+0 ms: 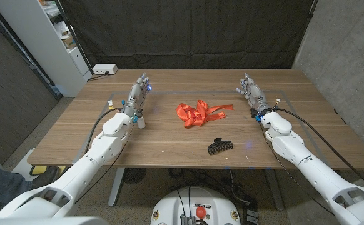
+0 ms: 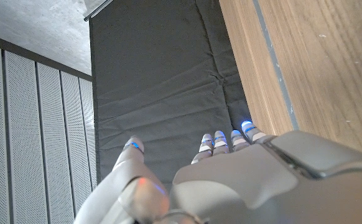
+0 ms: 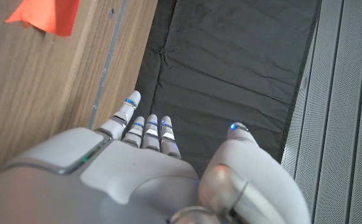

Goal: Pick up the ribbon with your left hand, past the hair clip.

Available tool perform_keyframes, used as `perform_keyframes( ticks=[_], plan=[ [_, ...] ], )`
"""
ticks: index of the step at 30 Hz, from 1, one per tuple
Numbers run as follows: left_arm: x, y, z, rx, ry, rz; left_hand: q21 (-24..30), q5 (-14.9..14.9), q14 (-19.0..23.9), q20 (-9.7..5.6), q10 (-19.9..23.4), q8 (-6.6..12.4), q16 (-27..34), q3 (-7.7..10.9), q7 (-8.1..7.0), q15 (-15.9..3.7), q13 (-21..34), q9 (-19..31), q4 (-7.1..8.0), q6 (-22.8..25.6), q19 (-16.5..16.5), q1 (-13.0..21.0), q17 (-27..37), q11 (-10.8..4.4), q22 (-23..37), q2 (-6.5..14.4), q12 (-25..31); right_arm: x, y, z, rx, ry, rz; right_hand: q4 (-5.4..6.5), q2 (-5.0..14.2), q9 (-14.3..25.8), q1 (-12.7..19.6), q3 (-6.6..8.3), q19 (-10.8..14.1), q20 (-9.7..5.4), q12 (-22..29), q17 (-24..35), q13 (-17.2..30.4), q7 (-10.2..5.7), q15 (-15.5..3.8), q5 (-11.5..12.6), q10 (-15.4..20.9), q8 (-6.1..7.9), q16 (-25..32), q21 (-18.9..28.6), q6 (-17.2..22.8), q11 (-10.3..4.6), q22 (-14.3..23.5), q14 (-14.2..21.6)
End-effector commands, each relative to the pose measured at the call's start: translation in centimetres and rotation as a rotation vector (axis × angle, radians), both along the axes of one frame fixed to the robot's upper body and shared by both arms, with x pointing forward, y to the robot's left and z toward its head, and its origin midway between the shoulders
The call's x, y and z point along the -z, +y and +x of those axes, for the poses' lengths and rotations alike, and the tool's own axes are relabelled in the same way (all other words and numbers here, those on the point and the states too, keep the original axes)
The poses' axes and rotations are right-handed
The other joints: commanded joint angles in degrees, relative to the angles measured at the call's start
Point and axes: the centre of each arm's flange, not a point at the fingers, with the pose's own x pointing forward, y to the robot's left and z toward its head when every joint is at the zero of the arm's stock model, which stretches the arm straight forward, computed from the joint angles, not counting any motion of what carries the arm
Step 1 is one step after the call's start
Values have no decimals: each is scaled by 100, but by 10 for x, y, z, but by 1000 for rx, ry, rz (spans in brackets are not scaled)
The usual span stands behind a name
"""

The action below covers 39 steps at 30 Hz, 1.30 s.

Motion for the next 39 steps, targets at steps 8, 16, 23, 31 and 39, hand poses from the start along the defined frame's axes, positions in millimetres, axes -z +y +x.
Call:
perform_keyframes(
  ticks=[8,16,23,31,39],
  plan=[
    [2,3,-1,-10,6,25,-11,28,-192,34,-21,42,43,61,44,-3,15,12,-15,36,-522,79,10,-19,13,50,54,3,2,-3,13,3,13,-4,-4,3,48,32,48,-10,26,-15,-27,-22,32,30,26,33,19,-15,60,21,25,-1],
    [-4,5,-8,-27,-7,49,-35,24,-174,-11,9,53,49,82,59,13,9,13,-29,71,-499,109,8,26,14,100,68,4,6,3,3,9,14,-6,8,-6,46,31,53,-8,27,-30,-47,-33,37,34,37,37,22,-37,65,25,25,0],
    [-13,3,-16,-44,-32,88,-65,17,-175,19,5,52,48,99,61,14,5,14,-41,75,-513,132,8,25,15,139,69,3,8,8,-1,14,15,-6,15,-15,40,28,58,-7,22,-42,-64,-36,37,36,32,38,24,-58,67,22,26,-1],
    [-21,-1,-26,-79,-73,134,-100,3,-158,21,12,53,52,118,78,32,-1,15,-59,92,-506,163,7,67,17,186,74,0,10,13,-3,9,23,-7,22,-22,35,25,63,-10,21,-54,-80,-42,35,38,36,39,27,-77,68,10,27,2],
    [-24,-2,-29,-71,-96,146,-142,-10,-159,81,8,51,50,130,71,35,-4,16,-75,97,-541,183,7,55,19,214,75,-2,11,16,-5,4,30,-13,27,-29,36,23,67,-5,20,-70,-97,-50,39,41,37,41,29,-101,70,9,27,3]
  ],
)
